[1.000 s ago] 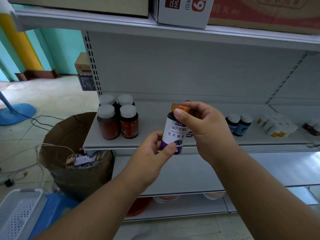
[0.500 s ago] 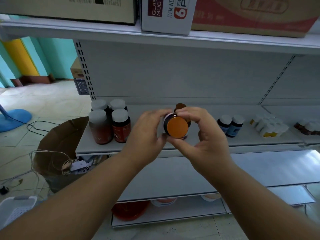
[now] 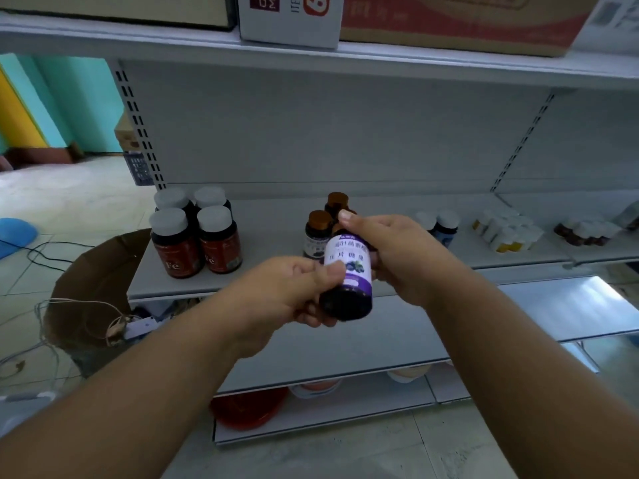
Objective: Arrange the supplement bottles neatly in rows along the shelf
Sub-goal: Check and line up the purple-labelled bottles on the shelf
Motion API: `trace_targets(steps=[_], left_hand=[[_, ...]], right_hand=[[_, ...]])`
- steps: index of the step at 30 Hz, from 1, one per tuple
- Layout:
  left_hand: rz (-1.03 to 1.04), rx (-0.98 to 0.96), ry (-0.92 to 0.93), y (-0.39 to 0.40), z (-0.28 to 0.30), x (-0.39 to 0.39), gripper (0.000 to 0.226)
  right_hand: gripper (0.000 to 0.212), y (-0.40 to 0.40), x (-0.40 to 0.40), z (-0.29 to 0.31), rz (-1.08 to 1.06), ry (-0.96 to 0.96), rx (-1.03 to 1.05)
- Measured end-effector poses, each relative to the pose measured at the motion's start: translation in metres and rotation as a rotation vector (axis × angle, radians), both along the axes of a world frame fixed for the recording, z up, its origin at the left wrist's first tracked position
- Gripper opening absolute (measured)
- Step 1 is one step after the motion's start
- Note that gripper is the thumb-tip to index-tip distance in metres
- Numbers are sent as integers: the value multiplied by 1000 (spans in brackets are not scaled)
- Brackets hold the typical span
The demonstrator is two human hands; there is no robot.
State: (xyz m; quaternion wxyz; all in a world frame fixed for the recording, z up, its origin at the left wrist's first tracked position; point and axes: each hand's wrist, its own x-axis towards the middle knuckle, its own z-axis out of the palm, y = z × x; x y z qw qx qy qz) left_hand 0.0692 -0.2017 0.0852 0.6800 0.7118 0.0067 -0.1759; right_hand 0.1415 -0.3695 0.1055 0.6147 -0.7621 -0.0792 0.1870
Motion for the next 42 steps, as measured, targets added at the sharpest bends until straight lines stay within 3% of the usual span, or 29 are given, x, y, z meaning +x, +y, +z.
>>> trace_targets(steps=[3, 7, 10, 13, 16, 20, 26, 30, 39, 42], left_hand=[[73, -152, 174, -13, 14, -6, 69], [92, -105, 163, -15, 10, -10, 59], [134, 213, 45, -10, -7, -14, 36], [206, 528, -127, 2, -33, -25, 32], [371, 623, -272, 19, -68, -46, 41], [631, 649, -274, 41, -107, -89, 47], [922, 703, -171, 84, -140, -173, 42], [1023, 708, -104, 146, -174, -220, 44], [1027, 843, 164, 322, -270, -279, 62], [1060, 850, 276, 361, -307, -280, 55]], right_hand=[[61, 3, 3, -10, -40, 180, 80], [54, 2, 5, -19, -23, 207, 110], [35, -1, 5, -22, 57, 20, 21], [21, 7, -3, -21, 189, -208, -134], [37, 34, -15, -27, 365, -427, -268], [45, 81, -35, -52, 645, -642, -250], [53, 171, -83, -85, 949, -710, -225], [47, 252, -122, -109, 1098, -713, -230], [39, 445, -182, -210, 1124, -590, -387], [39, 493, -185, -257, 1099, -571, -417]])
